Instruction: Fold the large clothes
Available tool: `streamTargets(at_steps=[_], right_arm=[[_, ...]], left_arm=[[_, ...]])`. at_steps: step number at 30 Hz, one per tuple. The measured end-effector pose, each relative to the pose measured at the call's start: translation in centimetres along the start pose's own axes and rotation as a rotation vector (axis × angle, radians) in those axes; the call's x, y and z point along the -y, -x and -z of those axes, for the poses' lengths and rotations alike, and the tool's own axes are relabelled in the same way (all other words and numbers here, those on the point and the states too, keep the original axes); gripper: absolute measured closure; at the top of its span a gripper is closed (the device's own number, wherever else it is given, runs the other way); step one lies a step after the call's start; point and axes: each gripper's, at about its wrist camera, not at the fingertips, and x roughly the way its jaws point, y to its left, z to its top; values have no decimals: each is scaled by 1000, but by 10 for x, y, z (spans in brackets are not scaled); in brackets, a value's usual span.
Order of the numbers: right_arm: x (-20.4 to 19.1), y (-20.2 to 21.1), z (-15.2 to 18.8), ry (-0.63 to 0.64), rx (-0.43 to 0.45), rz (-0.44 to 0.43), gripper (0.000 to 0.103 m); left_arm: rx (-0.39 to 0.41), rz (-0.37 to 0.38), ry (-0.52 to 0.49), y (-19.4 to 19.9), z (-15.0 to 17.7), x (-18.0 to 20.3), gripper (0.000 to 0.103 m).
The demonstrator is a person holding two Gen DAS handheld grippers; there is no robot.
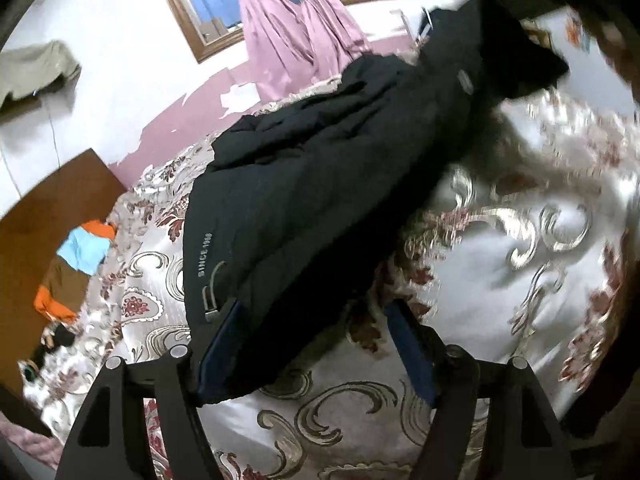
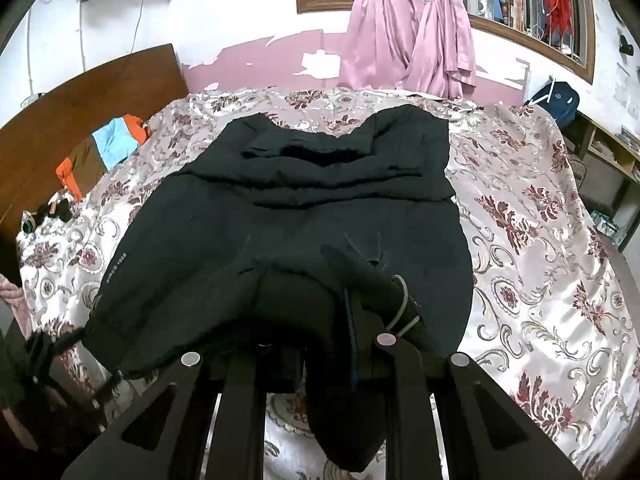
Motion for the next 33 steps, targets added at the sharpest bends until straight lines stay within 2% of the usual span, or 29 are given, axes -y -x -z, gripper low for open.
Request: streamTargets(at_steps=[3,5,9,10,11,12,14,17,22,27,33], right_arm=[[-2,0,-7,7,6,-4,88],[-4,0,-10,16,7,-2,88],[-5,0,-11,11,3,-5,88],[-6,1,-10,6,2,-7,88],[-5,1,-10,4,0,-7,88],[-6,2,-9,5,-1,-7,88],[-6,2,-6,15,-5,-3,88],[-4,1,4,16,-16,1,88],[2,1,31,32,-49,-2,89],[17,0,51,-25,-77,-26,92],[25,-1,46,-41,-61,-58,93]], left_arm=[[-3,-65,43,-9,-1,-4,31],[1,-89,111,-12,-1,-14,31],[-43,-101,110,-32,5,-16,32],[-46,-103,118,-36,6,-17,40],[-60,-100,137,-40,6,-20,61],[-73,-90,157,-42,5,-25,70],[-82,-34,232,-41,3,-40,78],[-76,8,294,-30,-4,-61,85],[-67,29,278,-21,-23,-76,91],[-60,69,307,-16,-49,-93,94],[-61,95,343,-10,-70,-108,94]])
